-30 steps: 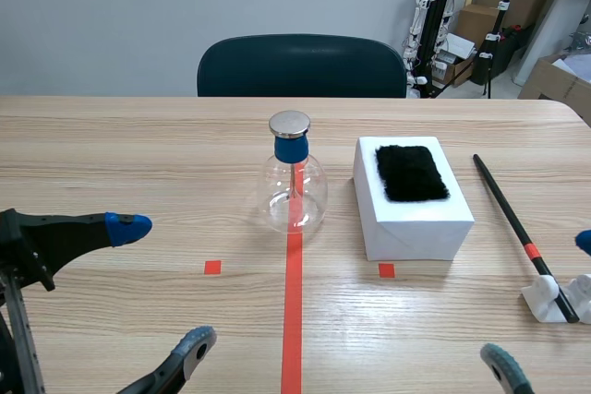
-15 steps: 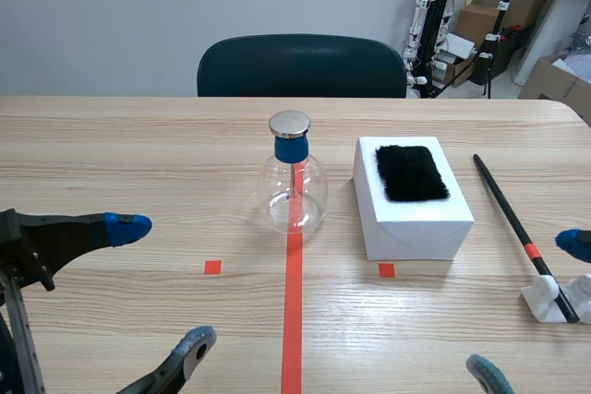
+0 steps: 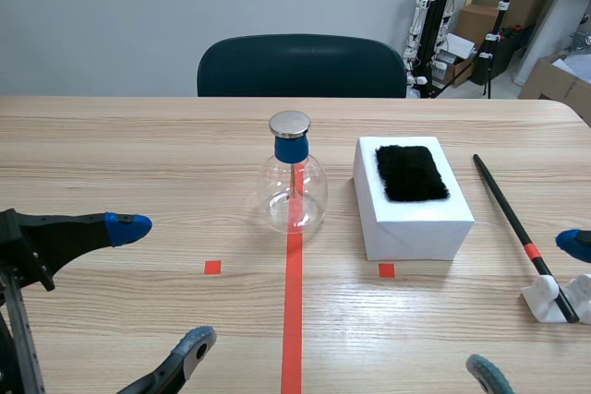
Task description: Do the electroscope experiment. return to the home posture
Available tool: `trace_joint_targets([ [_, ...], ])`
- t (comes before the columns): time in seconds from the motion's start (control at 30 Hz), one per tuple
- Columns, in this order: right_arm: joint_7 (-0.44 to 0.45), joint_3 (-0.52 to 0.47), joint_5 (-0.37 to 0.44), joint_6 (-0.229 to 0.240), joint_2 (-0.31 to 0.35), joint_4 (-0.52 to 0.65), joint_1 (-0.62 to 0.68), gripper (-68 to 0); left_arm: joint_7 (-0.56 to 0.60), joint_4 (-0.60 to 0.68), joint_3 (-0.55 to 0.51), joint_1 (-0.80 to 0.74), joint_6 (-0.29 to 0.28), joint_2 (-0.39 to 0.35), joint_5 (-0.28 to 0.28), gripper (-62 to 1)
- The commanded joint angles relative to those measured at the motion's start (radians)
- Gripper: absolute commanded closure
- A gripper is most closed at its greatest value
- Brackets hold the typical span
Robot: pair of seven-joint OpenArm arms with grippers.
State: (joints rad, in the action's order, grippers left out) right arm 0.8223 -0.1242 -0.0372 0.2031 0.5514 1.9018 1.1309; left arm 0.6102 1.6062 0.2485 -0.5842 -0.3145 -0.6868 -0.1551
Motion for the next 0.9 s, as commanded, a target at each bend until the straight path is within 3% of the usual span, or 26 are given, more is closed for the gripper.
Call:
trace_joint_targets([
  [0.0, 0.016, -0.006, 0.014, 0.0, 0.003, 0.015, 0.002, -57.6, 0.017, 0.013, 0.0, 0.005, -0.002, 0.005, -0.01, -62.3],
  [0.87, 0.011, -0.006, 0.014, 0.0, 0.003, 0.015, -0.014, -57.6, 0.017, 0.013, 0.0, 0.005, -0.002, 0.005, -0.01, -62.3],
])
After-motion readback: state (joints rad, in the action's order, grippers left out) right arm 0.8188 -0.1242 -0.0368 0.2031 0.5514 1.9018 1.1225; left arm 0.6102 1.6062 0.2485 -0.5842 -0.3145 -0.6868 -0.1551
